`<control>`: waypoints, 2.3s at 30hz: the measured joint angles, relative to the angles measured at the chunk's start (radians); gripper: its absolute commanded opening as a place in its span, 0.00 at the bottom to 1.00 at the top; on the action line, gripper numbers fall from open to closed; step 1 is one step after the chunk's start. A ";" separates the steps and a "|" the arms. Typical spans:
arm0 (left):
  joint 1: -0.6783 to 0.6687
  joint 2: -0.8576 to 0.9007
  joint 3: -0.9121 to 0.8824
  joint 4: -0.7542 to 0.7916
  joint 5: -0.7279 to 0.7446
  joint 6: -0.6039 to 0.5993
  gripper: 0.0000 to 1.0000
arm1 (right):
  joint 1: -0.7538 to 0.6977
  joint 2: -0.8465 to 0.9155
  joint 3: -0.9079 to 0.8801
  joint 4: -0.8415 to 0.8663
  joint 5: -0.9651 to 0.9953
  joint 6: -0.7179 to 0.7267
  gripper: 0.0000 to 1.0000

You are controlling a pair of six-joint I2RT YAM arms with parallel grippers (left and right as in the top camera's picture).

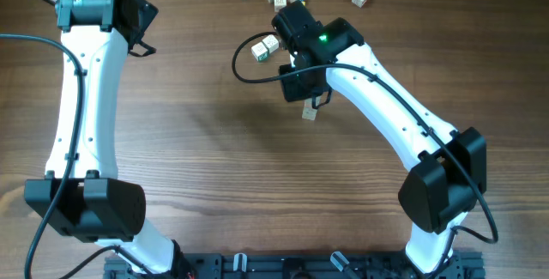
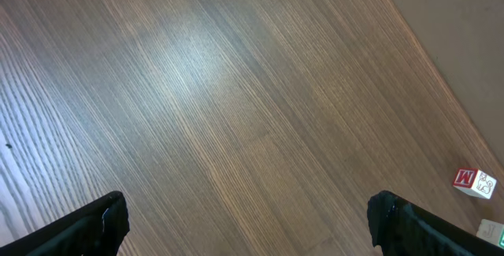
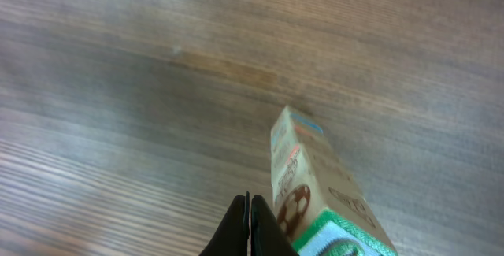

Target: Form a tower

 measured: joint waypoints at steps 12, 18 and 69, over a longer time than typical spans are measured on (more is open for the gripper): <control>0.000 0.000 0.000 0.000 0.000 0.000 1.00 | 0.000 0.000 0.000 0.044 0.000 0.000 0.05; 0.000 0.000 0.000 0.000 0.000 0.000 1.00 | 0.000 0.000 0.000 0.022 0.018 0.000 0.05; 0.000 0.000 0.000 0.000 -0.001 0.000 1.00 | -0.424 -0.179 -0.686 0.455 -0.417 0.474 0.04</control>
